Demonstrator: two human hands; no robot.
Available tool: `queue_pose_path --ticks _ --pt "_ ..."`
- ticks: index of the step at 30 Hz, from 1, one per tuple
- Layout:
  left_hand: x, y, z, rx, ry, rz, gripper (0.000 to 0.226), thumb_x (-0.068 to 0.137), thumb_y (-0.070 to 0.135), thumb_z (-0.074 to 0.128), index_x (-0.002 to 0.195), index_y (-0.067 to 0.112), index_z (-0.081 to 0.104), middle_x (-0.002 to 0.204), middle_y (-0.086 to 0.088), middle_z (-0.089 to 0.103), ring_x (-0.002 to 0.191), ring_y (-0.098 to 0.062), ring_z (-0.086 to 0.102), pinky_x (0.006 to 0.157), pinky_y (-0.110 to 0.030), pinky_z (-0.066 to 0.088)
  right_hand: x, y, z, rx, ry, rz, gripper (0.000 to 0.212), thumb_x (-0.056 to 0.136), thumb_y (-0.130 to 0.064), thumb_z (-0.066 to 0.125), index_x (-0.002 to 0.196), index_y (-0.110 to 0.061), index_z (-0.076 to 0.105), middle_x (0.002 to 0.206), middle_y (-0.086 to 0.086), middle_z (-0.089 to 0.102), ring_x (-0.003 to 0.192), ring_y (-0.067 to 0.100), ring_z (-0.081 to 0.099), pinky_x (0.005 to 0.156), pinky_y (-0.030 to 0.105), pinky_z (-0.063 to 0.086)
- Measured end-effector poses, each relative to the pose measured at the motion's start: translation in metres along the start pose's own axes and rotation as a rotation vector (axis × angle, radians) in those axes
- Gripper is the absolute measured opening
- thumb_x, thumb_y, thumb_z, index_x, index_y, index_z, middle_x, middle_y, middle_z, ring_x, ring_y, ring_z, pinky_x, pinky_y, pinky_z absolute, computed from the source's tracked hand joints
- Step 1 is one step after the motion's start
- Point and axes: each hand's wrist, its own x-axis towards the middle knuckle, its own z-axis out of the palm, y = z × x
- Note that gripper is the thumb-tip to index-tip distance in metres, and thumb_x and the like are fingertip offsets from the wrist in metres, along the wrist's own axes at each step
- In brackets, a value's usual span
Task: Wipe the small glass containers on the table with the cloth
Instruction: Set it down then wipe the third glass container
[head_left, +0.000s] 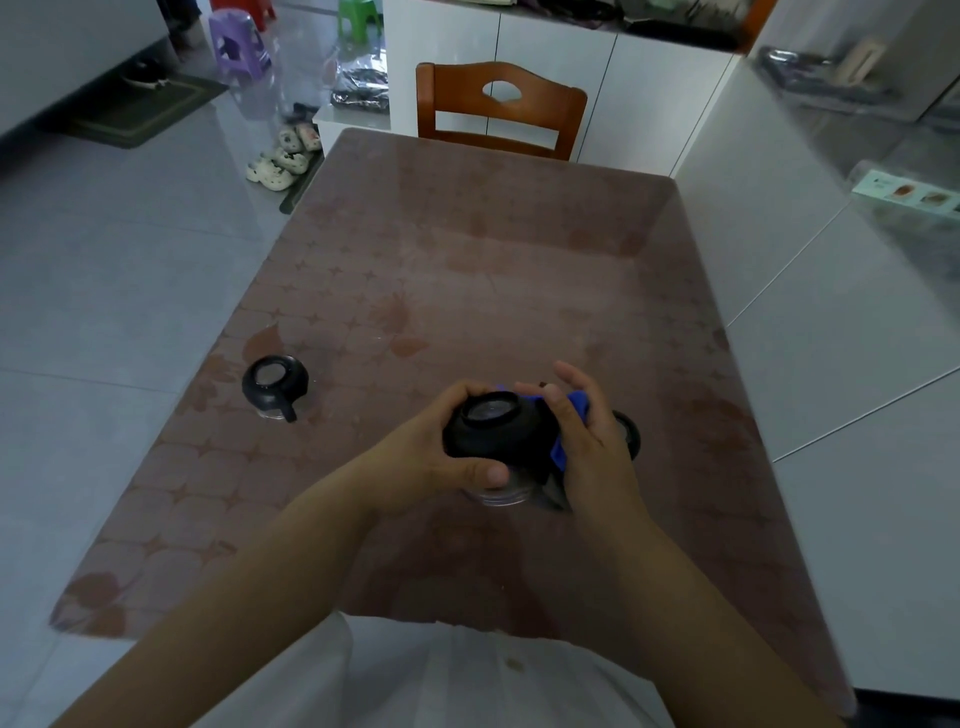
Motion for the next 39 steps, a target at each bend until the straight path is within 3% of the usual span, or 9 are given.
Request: queue_pose_path --ticks 3,7,11,14,21,27,32,36,39 --pt "-0.003 -0.002 -0.002 -0.001 0.009 0.001 0.095 0.050 0.065 0.078 0.126 0.018 0.045 0.121 0.007 0.058 0.111 -0.008 0.061 0.088 -0.021 0.051 0.000 0.001 -0.008 0.017 0.048 0.026 0.037 0.096 -0.030 0.042 0.132 -0.020 0.042 0.104 -0.011 0.066 0.088 0.003 0.067 0.071 0.018 0.057" --pt "-0.004 0.000 -0.004 0.041 0.012 0.000 0.093 0.049 0.073 0.073 0.125 0.027 0.045 0.118 0.008 0.057 0.099 0.004 0.062 0.079 -0.011 0.049 -0.004 -0.010 -0.017 0.039 0.042 -0.038 0.038 0.097 -0.040 0.030 0.130 -0.030 0.044 0.120 -0.013 0.063 0.100 0.001 0.065 0.075 0.017 0.055" --pt "0.000 -0.005 0.000 -0.048 0.028 -0.016 0.103 0.046 0.063 0.082 0.129 0.015 0.042 0.126 -0.010 0.058 0.113 -0.022 0.062 0.090 -0.034 0.055 -0.013 -0.019 0.000 -0.087 -0.187 -0.104 0.051 0.084 -0.055 0.036 0.134 -0.044 0.032 0.139 -0.021 0.044 0.116 -0.015 0.046 0.092 0.008 0.044" --pt "0.000 -0.002 0.003 -0.102 0.024 -0.003 0.095 0.049 0.056 0.085 0.125 0.017 0.045 0.123 -0.008 0.059 0.111 -0.024 0.063 0.088 -0.038 0.056 -0.013 -0.016 0.009 -0.122 -0.241 -0.081 0.068 0.079 -0.049 0.044 0.141 -0.040 0.019 0.144 -0.018 0.030 0.101 -0.034 0.036 0.085 -0.002 0.039" --pt "-0.003 -0.002 -0.003 -0.118 0.004 0.043 0.088 0.054 0.052 0.084 0.126 0.016 0.047 0.123 0.003 0.059 0.116 -0.018 0.059 0.094 -0.031 0.052 -0.007 -0.007 0.003 -0.011 -0.135 -0.071 0.054 0.084 -0.041 0.042 0.134 -0.022 0.039 0.123 -0.007 0.058 0.106 -0.005 0.059 0.083 0.011 0.050" --pt "-0.006 0.001 -0.007 -0.097 -0.046 0.033 0.096 0.053 0.060 0.082 0.129 0.016 0.044 0.126 0.001 0.053 0.114 -0.013 0.060 0.089 -0.022 0.049 0.003 -0.005 -0.018 -0.251 0.110 -0.048 0.033 0.093 -0.029 0.049 0.123 -0.016 0.052 0.109 -0.002 0.064 0.095 0.006 0.063 0.081 0.016 0.051" --pt "-0.004 0.002 -0.006 -0.069 -0.055 0.022 0.095 0.050 0.060 0.082 0.127 0.023 0.043 0.127 0.005 0.053 0.112 -0.009 0.061 0.088 -0.021 0.050 -0.003 -0.025 -0.010 -0.519 0.231 -0.220 0.033 0.090 -0.029 0.055 0.121 -0.018 0.054 0.108 -0.010 0.059 0.083 -0.005 0.054 0.071 -0.005 0.039" --pt "-0.002 0.001 -0.007 -0.083 -0.003 -0.027 0.110 0.039 0.064 0.084 0.126 0.017 0.035 0.124 -0.007 0.054 0.101 -0.012 0.066 0.078 -0.022 0.054 -0.017 -0.038 0.008 -0.121 -0.126 -0.048 0.055 0.083 -0.060 0.041 0.129 -0.030 0.039 0.126 -0.007 0.051 0.100 -0.006 0.056 0.084 0.015 0.049" --pt "-0.005 0.004 -0.008 -0.187 0.054 -0.007 0.105 0.040 0.066 0.082 0.121 0.014 0.040 0.108 -0.007 0.057 0.087 -0.011 0.063 0.074 -0.024 0.050 -0.016 -0.042 0.003 0.097 -0.235 0.055 0.040 0.082 -0.042 0.054 0.118 -0.031 0.044 0.143 0.006 0.041 0.116 0.022 0.052 0.098 0.040 0.045"
